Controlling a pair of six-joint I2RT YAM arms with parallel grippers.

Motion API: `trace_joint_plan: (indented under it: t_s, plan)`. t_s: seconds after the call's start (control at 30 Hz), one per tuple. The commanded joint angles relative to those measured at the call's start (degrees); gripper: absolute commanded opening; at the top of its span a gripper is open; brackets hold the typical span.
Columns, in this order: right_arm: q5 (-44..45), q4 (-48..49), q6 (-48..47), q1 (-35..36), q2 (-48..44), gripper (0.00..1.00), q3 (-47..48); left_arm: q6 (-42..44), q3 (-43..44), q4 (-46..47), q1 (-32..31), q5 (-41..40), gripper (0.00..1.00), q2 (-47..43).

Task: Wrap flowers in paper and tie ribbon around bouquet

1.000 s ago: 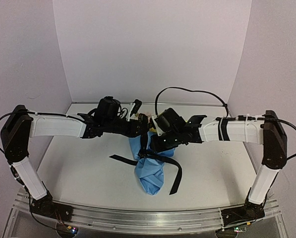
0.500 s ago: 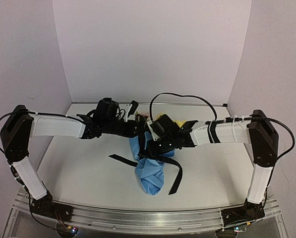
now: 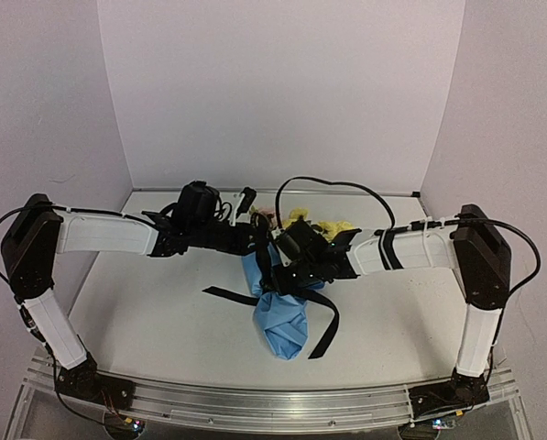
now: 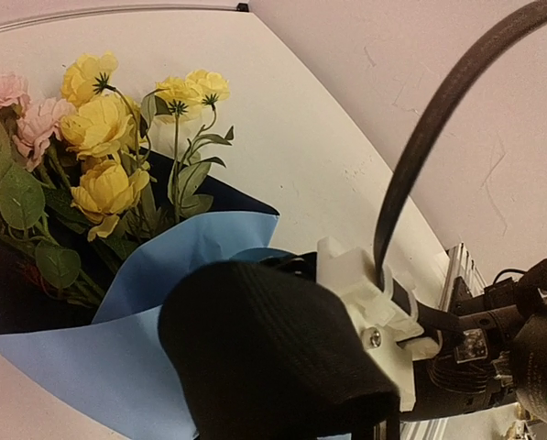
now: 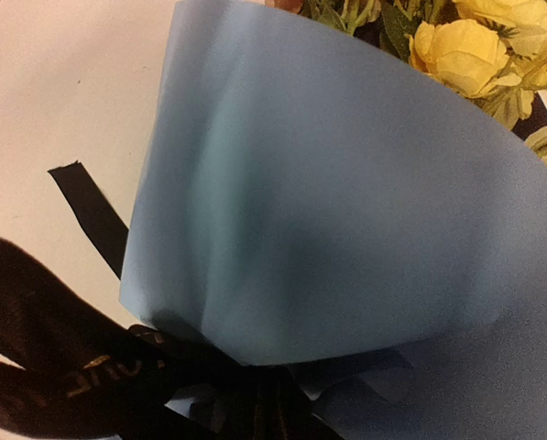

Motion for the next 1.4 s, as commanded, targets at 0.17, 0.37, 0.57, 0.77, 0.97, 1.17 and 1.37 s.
trace_joint_plan:
  t_s: [0.17,0.37,0.57,0.77,0.97,1.17,1.37]
  plan:
    - [4.2,0.69,4.02,0.33,-9.03,0.0,-2.09,2.61,5.02,-3.2,-0.27,5.96,0.0,4.29]
    - [6.18,0.3,5.58,0.28,-10.76,0.0,-3.25,2.98,5.84,-2.86,-0.59,5.99,0.0,4.64]
    - [10.31,-1.19,8.16,0.16,-13.5,0.01,-5.23,3.59,7.51,-3.51,-0.87,5.33,0.0,5.28]
    - [15.25,-2.99,10.95,0.22,-16.56,0.02,-7.75,4.65,10.43,-5.21,-1.45,5.78,0.0,7.32]
    - [17.87,-4.12,12.92,0.19,-18.62,0.03,-10.04,6.26,14.2,-7.81,-2.64,6.1,0.0,9.97]
    - [19.64,-5.59,15.27,0.19,-19.94,0.04,-12.15,6.94,15.95,-9.25,-3.17,5.45,0.0,10.66]
    - [19.79,-6.16,17.21,0.23,-21.19,0.09,-14.11,7.84,16.78,-10.01,-3.65,3.5,0.0,10.76]
